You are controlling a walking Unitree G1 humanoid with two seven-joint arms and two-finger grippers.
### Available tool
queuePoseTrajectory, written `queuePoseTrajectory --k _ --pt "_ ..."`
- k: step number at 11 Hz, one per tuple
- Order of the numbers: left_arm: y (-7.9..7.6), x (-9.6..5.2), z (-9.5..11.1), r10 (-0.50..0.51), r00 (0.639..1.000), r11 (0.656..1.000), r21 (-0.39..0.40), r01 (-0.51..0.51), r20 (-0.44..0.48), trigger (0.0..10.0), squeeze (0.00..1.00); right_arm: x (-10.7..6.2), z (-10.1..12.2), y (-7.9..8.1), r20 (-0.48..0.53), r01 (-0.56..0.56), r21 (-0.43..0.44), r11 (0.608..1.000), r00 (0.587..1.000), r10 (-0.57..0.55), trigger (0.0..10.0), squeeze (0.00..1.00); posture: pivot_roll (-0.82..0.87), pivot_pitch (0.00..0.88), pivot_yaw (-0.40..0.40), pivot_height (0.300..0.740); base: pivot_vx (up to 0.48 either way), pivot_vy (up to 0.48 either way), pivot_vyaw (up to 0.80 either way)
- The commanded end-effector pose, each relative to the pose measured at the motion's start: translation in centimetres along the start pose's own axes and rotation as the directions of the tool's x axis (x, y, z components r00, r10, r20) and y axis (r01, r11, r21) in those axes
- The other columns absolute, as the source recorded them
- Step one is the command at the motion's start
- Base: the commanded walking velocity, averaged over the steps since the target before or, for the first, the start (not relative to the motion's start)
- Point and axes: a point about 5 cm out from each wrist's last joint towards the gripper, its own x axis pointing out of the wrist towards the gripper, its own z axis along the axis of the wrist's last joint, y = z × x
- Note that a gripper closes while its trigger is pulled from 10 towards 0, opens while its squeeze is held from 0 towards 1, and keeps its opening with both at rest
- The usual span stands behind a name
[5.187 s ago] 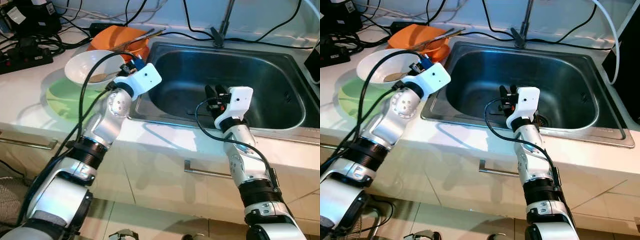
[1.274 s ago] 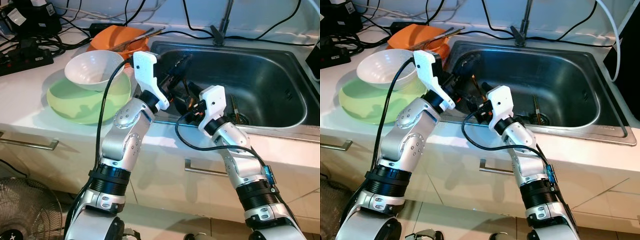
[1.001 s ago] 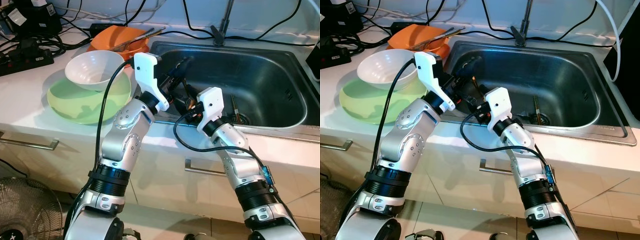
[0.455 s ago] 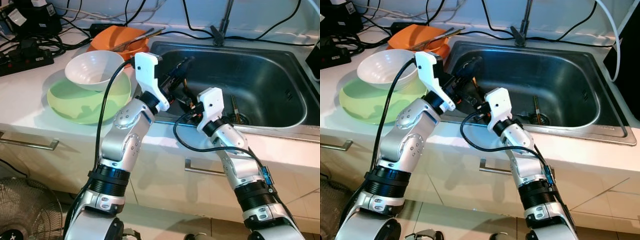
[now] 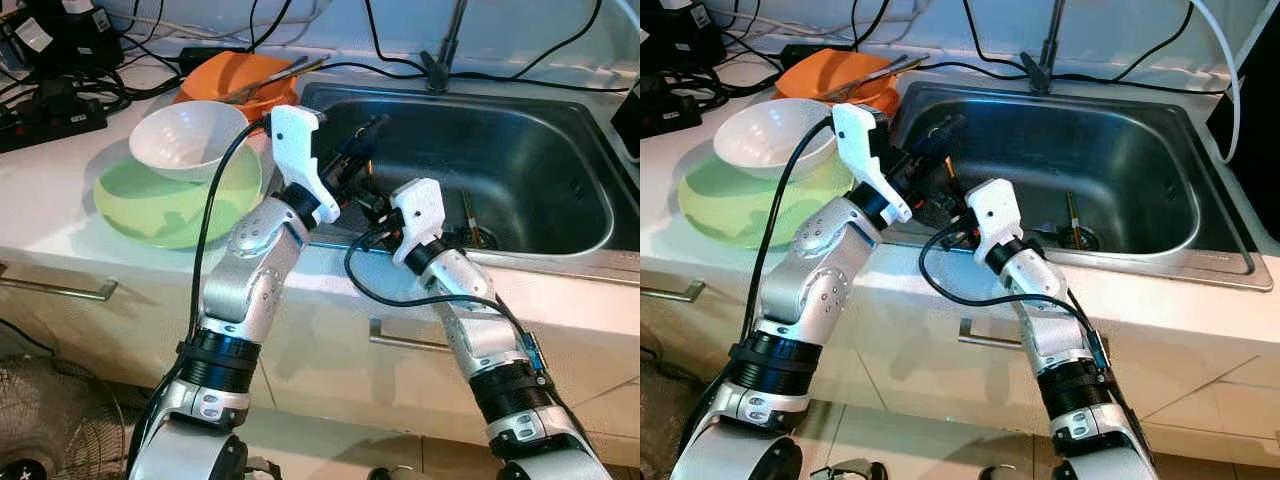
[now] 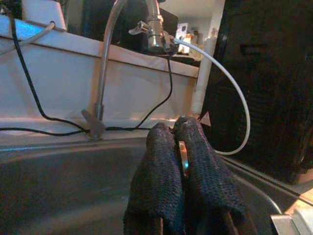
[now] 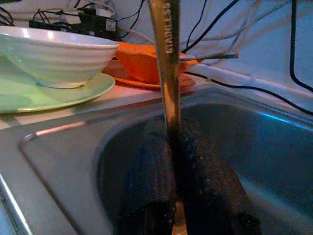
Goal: Kitchen organization
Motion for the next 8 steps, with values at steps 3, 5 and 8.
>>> queuePoseTrajectory --k 3,5,8 --pt "-0.14 0.22 0.44 -0.009 1.0 1.0 0.001 0.009 0.023 10.0 1.0 0.1 -0.23 0.05 -0.008 0.002 0.016 1.0 1.0 -0.002 0.0 0.0 0.04 0.054 0.041 0.74 0.0 0.0 0.0" --pt "-0.12 0.22 0.45 -0.008 1.0 1.0 -0.001 0.008 0.023 10.0 1.0 0.1 -0.23 0.02 -0.008 0.004 0.015 1.0 1.0 -0.003 0.0 0.0 0.04 0.054 0.041 0.74 0.0 0.0 0.0" --pt "0.15 0.08 0.74 0.002 0.999 0.999 -0.033 -0.001 0.043 10.0 1.0 0.1 -0.32 -0.48 -0.012 0.041 0.009 0.999 0.999 -0.04 0.0 0.0 0.04 0.052 0.043 0.74 0.0 0.0 0.0"
